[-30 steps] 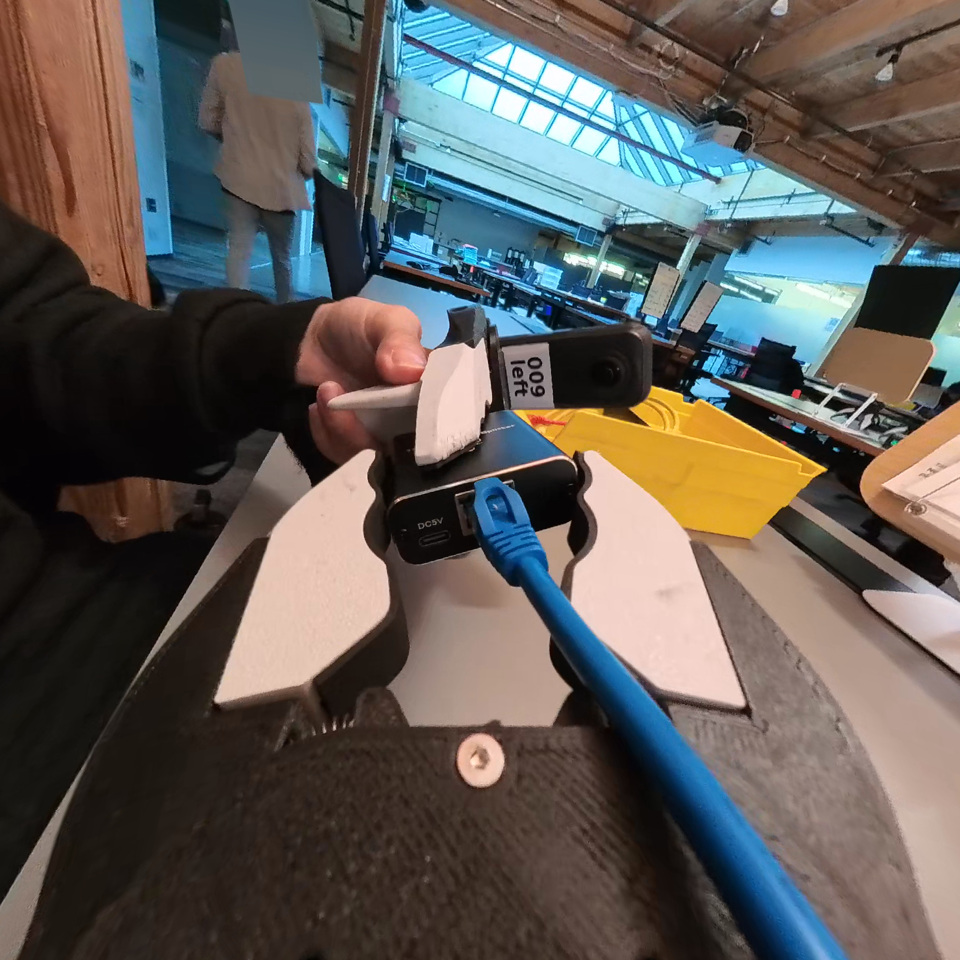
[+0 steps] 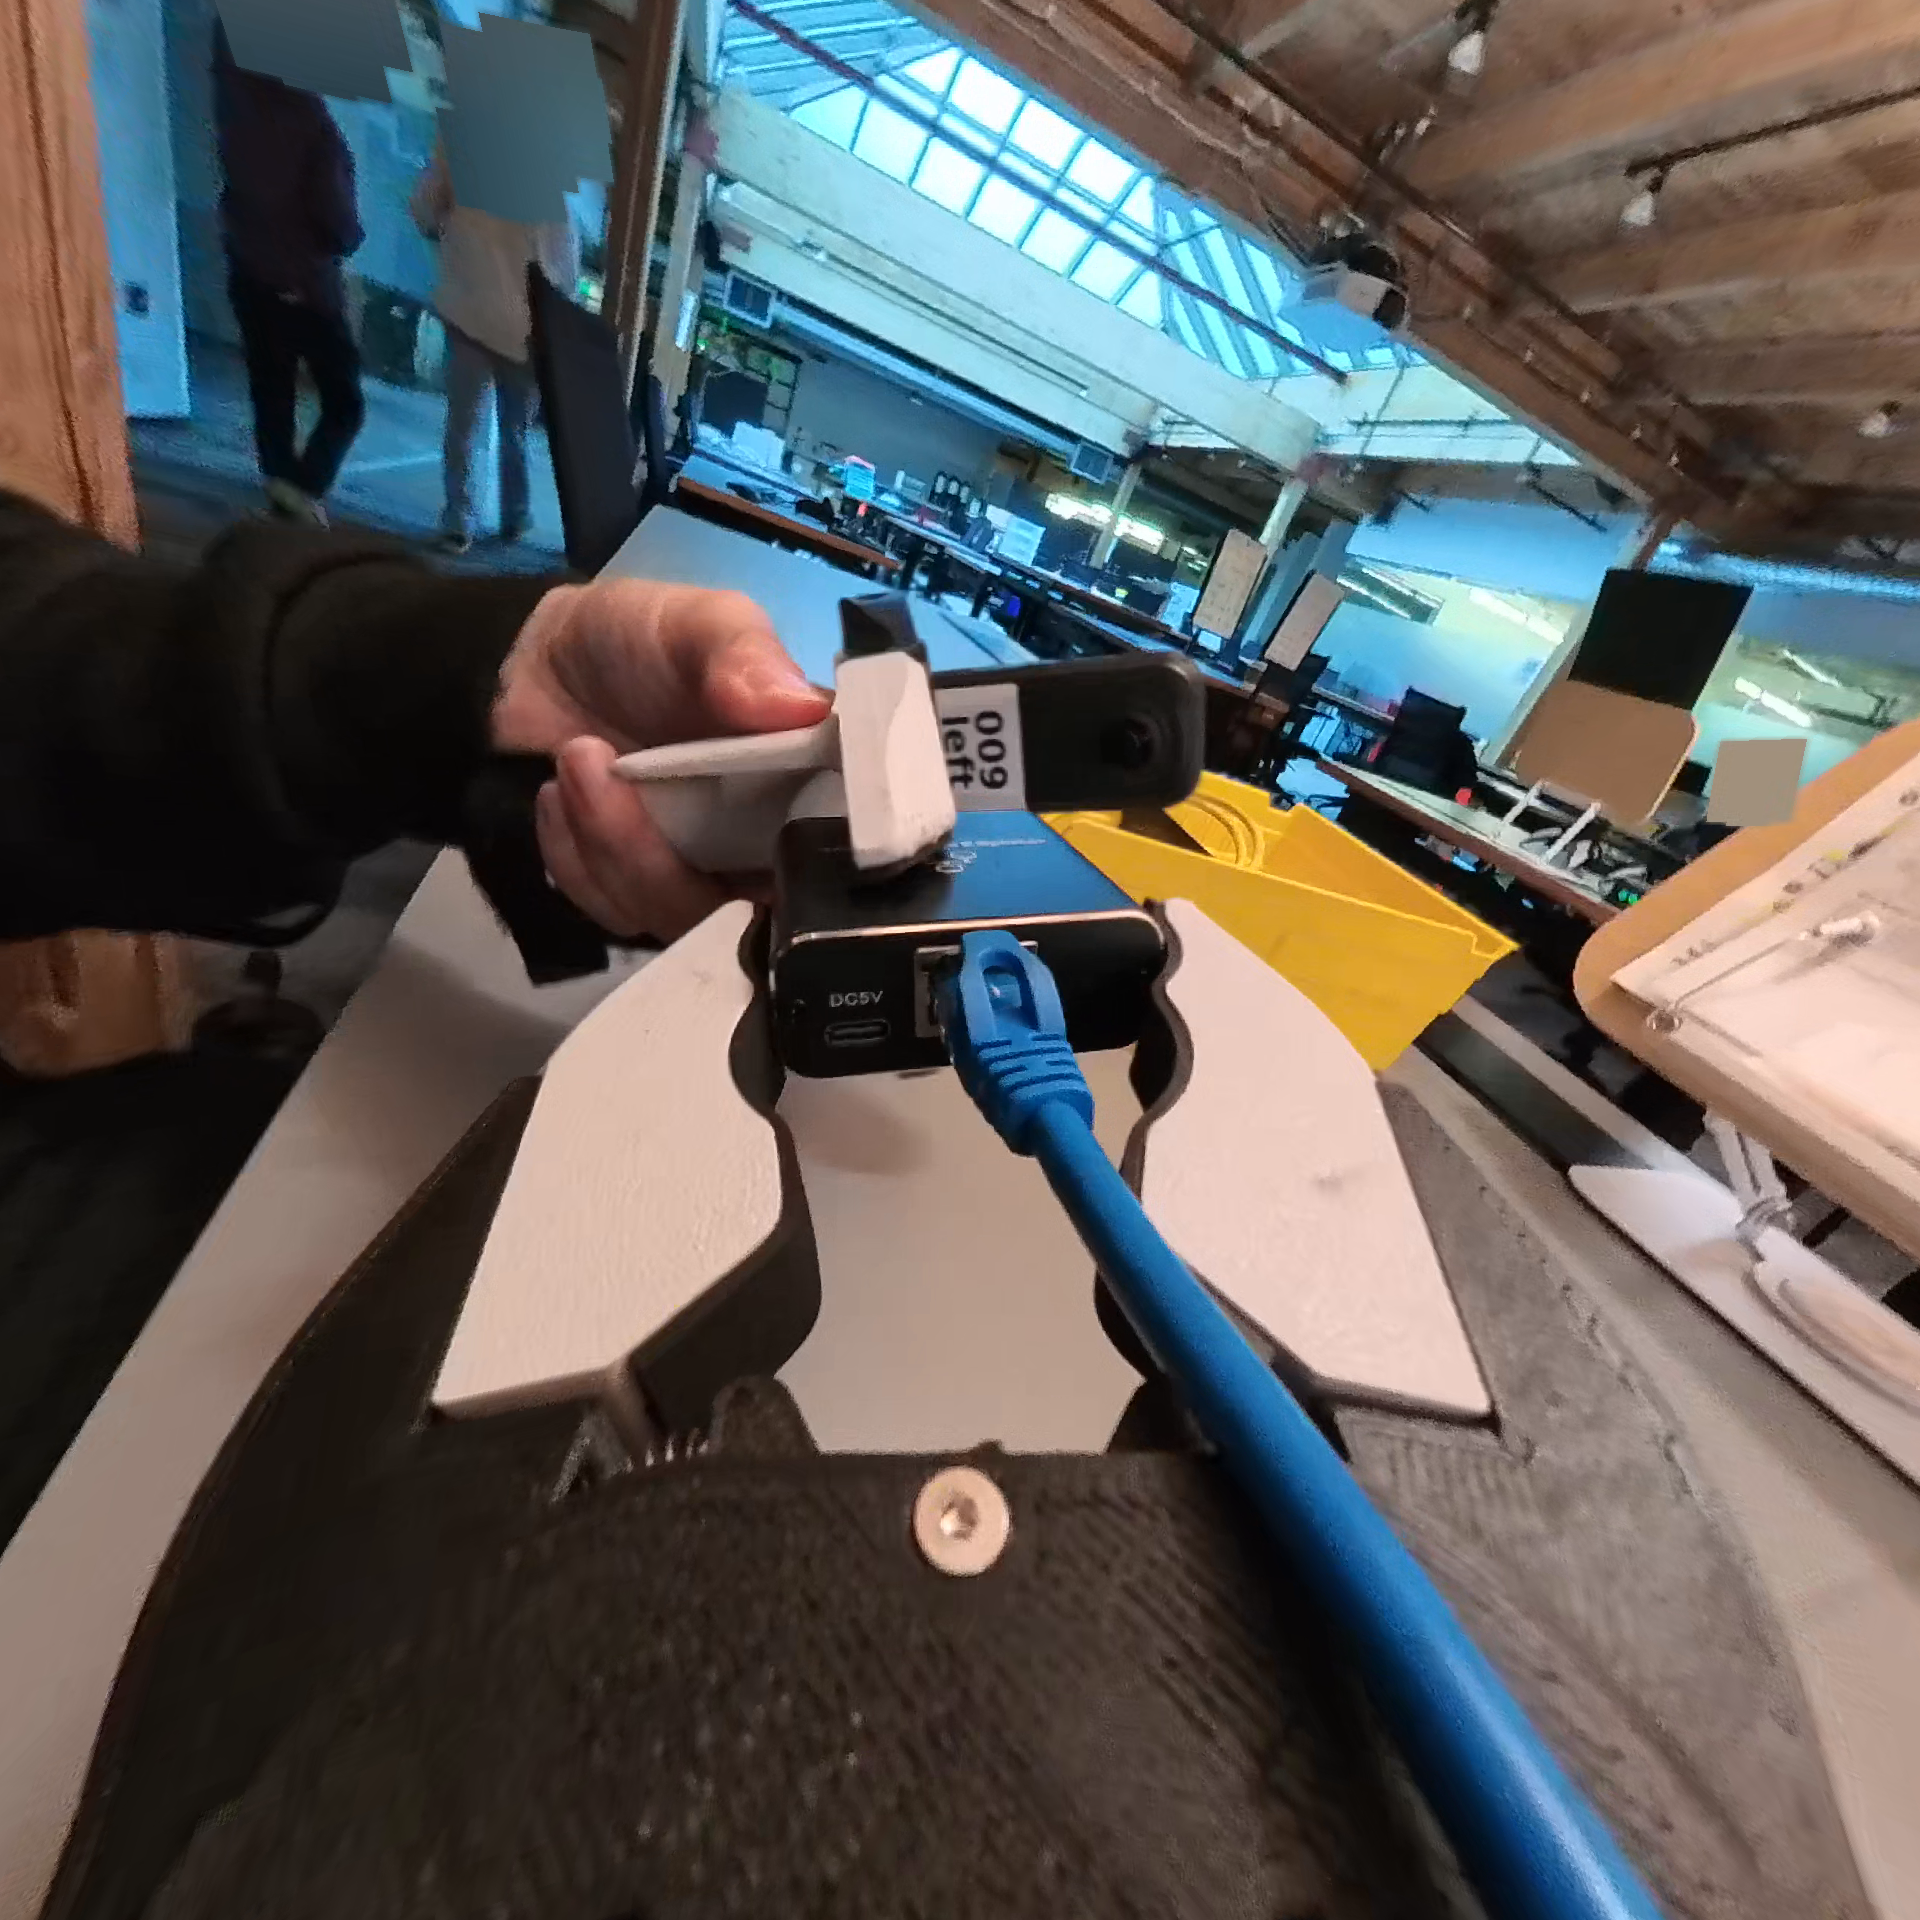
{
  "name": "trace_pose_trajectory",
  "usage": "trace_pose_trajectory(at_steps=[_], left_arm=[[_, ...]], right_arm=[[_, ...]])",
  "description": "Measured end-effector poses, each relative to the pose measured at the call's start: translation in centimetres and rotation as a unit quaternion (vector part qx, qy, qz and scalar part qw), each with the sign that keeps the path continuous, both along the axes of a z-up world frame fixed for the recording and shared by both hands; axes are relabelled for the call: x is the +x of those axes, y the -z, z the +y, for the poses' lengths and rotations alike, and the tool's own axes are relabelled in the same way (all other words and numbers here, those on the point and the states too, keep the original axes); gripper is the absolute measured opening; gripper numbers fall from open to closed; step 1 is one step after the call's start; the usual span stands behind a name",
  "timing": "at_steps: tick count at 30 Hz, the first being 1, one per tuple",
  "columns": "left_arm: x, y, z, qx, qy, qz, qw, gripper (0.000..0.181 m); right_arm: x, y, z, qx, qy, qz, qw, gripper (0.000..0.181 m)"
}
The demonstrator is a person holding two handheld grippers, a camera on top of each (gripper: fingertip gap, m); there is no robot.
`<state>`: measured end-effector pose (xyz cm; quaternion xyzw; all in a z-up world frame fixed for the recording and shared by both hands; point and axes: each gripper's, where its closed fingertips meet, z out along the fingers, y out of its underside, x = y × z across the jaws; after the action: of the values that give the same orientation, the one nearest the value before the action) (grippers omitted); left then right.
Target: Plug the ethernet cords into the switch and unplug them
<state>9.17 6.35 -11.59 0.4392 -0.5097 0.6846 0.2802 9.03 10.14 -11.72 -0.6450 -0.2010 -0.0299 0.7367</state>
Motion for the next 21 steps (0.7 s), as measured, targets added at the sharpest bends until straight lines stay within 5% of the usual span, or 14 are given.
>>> trace_pose_trajectory(at_steps=[1, 4, 7, 9, 11, 12, 15, 19, 21], left_arm=[[0.5, -0.1, 0.3, 0.008, -0.023, -0.016, 1.0, 0.031], [1.9, -1.2, 2.9, 0.084, -0.127, -0.09, 0.984, 0.039], [2.1, -3.6, 9.3, 0.23, -0.26, -0.19, 0.918, 0.034], [2.2, -3.7, 16.2, 0.417, -0.337, -0.259, 0.804, 0.028], [2.6, -4.2, 22.9, 0.578, -0.372, -0.342, 0.641, 0.025], [3.1, -3.8, 25.2, 0.629, -0.352, -0.368, 0.588, 0.026], [4.6, 0.8, 29.3, 0.73, -0.213, -0.351, 0.546, 0.042], [5.6, 4.7, 32.7, 0.852, -0.05, -0.379, 0.358, 0.05], [6.3, 6.0, 33.1, 0.87, -0.003, -0.39, 0.303, 0.053]], right_arm=[[0.2, -0.1, 0.2, 0.002, 0.004, 0.021, 1.0, 0.067], [0.6, -0.6, 0.0, 0.02, -0.013, 0.083, 0.996, 0.067], [2.1, -0.4, -0.5, 0.027, -0.002, 0.122, 0.992, 0.067], [2.6, 0.1, -0.6, 0.026, -0.004, 0.146, 0.989, 0.067], [2.8, 0.0, -0.8, 0.027, -0.01, 0.157, 0.987, 0.067], [2.9, 0.0, -0.9, 0.028, -0.012, 0.16, 0.987, 0.067], [2.5, 0.1, -0.8, 0.024, -0.021, 0.154, 0.988, 0.067], [2.5, 0.1, -0.9, 0.026, -0.022, 0.153, 0.988, 0.067], [2.5, 0.0, -0.9, 0.027, -0.025, 0.156, 0.987, 0.067]])
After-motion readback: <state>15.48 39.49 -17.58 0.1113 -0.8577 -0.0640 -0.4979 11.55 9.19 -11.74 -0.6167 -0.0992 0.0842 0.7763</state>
